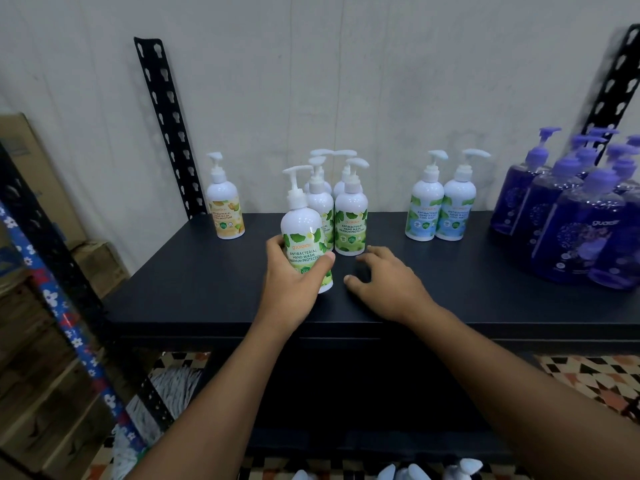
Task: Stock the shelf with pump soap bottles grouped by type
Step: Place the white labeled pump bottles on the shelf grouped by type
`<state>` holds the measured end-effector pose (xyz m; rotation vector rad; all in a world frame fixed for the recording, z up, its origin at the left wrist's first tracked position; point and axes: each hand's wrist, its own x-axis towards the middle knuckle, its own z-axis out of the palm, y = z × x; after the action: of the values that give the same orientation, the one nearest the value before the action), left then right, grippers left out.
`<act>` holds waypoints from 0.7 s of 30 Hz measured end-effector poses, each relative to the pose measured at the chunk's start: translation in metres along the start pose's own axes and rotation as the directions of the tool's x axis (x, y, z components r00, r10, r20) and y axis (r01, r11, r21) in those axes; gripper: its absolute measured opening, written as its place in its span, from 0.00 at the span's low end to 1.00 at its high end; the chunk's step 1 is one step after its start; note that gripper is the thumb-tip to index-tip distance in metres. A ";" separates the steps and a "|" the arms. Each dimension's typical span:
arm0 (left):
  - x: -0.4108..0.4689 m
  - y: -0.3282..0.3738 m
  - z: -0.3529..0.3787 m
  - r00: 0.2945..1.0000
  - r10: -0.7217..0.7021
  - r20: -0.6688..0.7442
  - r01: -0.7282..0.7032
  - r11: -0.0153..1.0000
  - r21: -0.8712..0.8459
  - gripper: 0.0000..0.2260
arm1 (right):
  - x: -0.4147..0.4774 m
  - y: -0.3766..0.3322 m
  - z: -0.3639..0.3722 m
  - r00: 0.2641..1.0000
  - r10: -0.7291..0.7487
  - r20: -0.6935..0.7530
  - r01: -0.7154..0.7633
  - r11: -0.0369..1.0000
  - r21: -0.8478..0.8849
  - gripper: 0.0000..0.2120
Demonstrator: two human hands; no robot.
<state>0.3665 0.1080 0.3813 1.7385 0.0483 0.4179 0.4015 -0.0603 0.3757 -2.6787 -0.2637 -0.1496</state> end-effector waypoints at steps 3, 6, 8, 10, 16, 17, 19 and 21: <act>-0.004 0.001 0.001 0.998 0.028 0.061 -0.035 0.993 0.110 0.26 | -0.012 0.002 -0.002 0.998 0.004 0.062 0.004 0.993 -0.121 0.28; -0.007 0.002 0.000 0.993 0.045 0.106 -0.066 0.978 0.199 0.26 | -0.018 0.004 0.000 0.994 0.012 0.107 0.006 0.986 -0.165 0.30; -0.007 0.003 -0.002 0.992 0.045 0.118 -0.071 0.972 0.223 0.26 | -0.019 0.003 0.000 0.994 0.021 0.109 -0.003 0.987 -0.163 0.31; -0.007 0.004 -0.004 0.991 0.031 0.127 -0.061 0.969 0.240 0.29 | -0.020 0.002 0.000 0.994 0.033 0.108 -0.014 0.986 -0.165 0.32; -0.011 -0.001 -0.017 0.993 -0.031 0.111 -0.012 0.930 0.367 0.34 | -0.019 0.000 -0.002 0.982 0.074 0.172 -0.032 0.971 -0.235 0.33; -0.011 -0.003 -0.019 0.993 -0.041 0.112 -0.007 0.918 0.397 0.32 | -0.019 -0.001 -0.002 0.980 0.079 0.180 -0.034 0.970 -0.242 0.33; -0.010 -0.005 -0.020 0.992 -0.047 0.114 -0.008 0.896 0.445 0.25 | -0.019 -0.001 -0.002 0.980 0.082 0.181 -0.035 0.968 -0.248 0.33; -0.006 -0.005 -0.018 0.994 -0.044 0.103 -0.009 0.883 0.469 0.23 | -0.019 -0.001 -0.001 0.981 0.083 0.173 -0.039 0.968 -0.247 0.33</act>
<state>0.3567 0.1242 0.3772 2.2381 0.0916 0.3100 0.3825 -0.0627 0.3745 -2.9454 -0.2312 0.0898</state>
